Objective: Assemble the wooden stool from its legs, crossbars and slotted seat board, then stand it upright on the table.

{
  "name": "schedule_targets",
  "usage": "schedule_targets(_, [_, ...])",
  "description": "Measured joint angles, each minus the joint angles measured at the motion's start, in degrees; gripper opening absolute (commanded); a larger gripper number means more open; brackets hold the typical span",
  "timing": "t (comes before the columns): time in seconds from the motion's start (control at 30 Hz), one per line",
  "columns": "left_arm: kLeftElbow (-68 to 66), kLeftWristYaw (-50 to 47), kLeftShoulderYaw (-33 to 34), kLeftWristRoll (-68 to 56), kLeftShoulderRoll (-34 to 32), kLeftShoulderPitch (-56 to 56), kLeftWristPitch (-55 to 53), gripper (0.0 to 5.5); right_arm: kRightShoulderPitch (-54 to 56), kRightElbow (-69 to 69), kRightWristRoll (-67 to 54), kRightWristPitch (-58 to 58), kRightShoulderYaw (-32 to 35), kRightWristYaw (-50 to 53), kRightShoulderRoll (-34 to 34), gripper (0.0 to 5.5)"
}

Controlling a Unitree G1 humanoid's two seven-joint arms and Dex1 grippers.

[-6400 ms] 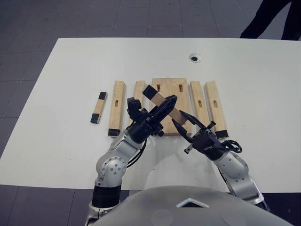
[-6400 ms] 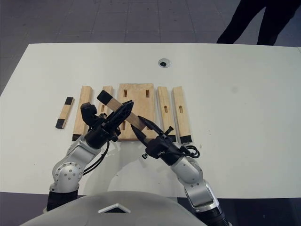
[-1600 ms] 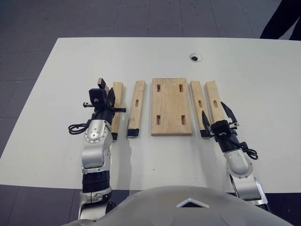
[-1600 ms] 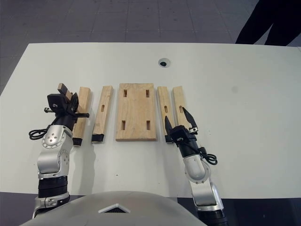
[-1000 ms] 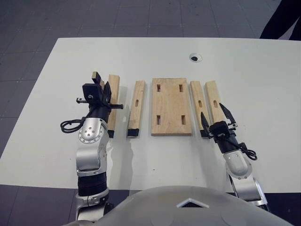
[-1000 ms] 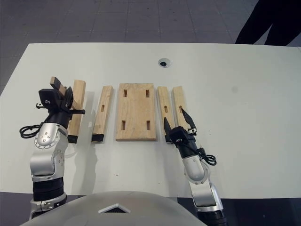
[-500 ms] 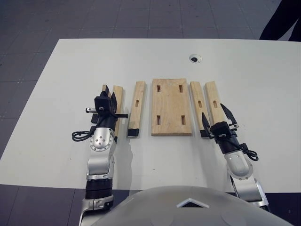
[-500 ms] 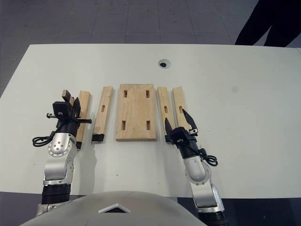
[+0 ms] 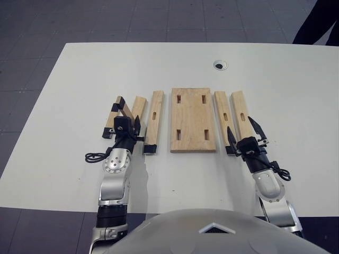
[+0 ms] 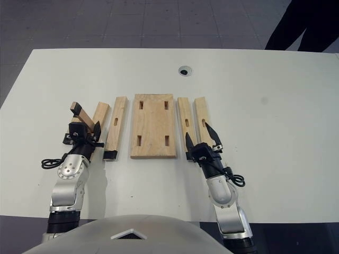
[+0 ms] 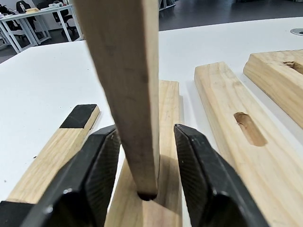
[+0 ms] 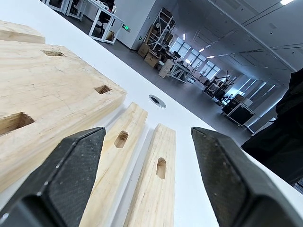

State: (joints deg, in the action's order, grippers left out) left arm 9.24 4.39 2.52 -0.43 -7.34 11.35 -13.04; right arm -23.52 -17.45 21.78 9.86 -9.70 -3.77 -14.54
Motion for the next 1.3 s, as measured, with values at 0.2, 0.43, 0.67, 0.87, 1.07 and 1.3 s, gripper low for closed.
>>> schedule_targets(0.2, [1.0, 0.3, 0.5, -0.6, -0.4, 0.3, -0.6, 2.97, 0.0, 0.0, 0.0, 0.0, -0.1, -0.1, 0.0, 3.33])
schedule_targets(0.43, [10.3, 1.9, 2.6, -1.9, -2.4, 3.4, -2.4, 2.97, 0.0, 0.1, 0.0, 0.0, -0.5, -0.1, 0.0, 3.33])
schedule_targets(0.67, [17.3, 6.6, 2.1, -3.7, -6.0, 9.4, -9.9, 2.97, 0.0, 0.1, 0.1, 0.0, -0.5, -0.1, 0.0, 3.33])
schedule_targets(0.87, [23.0, 11.2, 2.5, -6.7, -9.3, 14.2, -17.5, 2.97, 0.2, 0.1, 0.1, 0.0, -0.6, -0.1, 0.1, 3.33])
schedule_targets(1.07, [25.3, 11.5, 4.7, -8.0, -9.9, 15.6, -19.4, 2.97, 0.4, 0.2, 0.1, 0.0, -0.6, -0.1, 0.1, 3.33])
schedule_targets(1.3, [27.0, 11.2, 5.1, -8.2, -9.9, 15.6, -20.2, 2.97, 0.3, 0.2, 0.4, 0.0, -0.5, -0.1, 0.1, 3.33])
